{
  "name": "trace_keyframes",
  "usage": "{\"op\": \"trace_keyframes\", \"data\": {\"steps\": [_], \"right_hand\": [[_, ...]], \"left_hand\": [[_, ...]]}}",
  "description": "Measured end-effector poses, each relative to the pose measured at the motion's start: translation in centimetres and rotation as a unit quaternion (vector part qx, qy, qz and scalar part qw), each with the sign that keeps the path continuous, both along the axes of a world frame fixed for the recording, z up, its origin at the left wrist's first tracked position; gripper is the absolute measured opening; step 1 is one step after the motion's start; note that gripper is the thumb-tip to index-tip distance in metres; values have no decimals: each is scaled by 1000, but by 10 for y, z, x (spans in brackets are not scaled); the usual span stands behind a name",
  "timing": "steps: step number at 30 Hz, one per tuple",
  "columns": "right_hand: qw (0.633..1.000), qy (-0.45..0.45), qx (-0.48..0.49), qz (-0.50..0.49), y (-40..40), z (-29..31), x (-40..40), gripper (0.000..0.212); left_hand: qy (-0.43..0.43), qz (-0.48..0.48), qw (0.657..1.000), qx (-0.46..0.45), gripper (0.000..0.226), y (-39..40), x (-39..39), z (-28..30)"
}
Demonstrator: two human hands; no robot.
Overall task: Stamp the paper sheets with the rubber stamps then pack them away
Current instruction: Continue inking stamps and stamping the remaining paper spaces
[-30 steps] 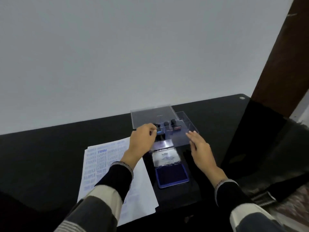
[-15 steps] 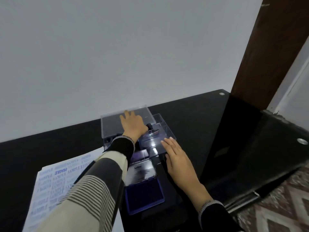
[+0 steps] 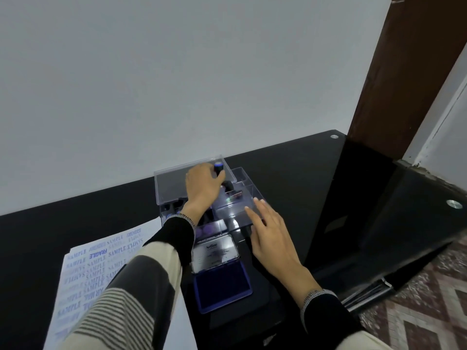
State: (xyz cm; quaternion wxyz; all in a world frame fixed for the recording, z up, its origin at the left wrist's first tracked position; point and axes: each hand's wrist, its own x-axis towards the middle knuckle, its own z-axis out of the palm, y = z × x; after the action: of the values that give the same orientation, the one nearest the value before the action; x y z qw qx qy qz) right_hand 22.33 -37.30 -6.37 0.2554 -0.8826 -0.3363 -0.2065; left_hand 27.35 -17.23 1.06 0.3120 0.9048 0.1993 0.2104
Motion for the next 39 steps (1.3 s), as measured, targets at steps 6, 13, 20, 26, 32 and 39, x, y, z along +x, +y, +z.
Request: {"op": "trace_keyframes", "data": {"steps": [6,13,20,26,32,39], "right_hand": [[990,39,91,-102,-7,12,-11,22],[961,206,125,-135,1,16,-43,44],[917,308,248,48,26,44,-76,44],[908,326,248,92,24,61,-95,39],[922,304,229,72,30,59,-92,19],[861,398,304,88,31,54,-91,36]], "left_hand": [[-128,-100,978,-135,16,-8,-69,26],[-80,-164,950,-253,11,-11,-159,13],[-5,-171,974,-151,22,-33,-208,-13],[-8,-148,985,-92,32,-37,-219,-6],[-38,-118,978,-170,38,-35,-218,-7],[-77,-116,948,-285,17,-33,-217,-10]]}}
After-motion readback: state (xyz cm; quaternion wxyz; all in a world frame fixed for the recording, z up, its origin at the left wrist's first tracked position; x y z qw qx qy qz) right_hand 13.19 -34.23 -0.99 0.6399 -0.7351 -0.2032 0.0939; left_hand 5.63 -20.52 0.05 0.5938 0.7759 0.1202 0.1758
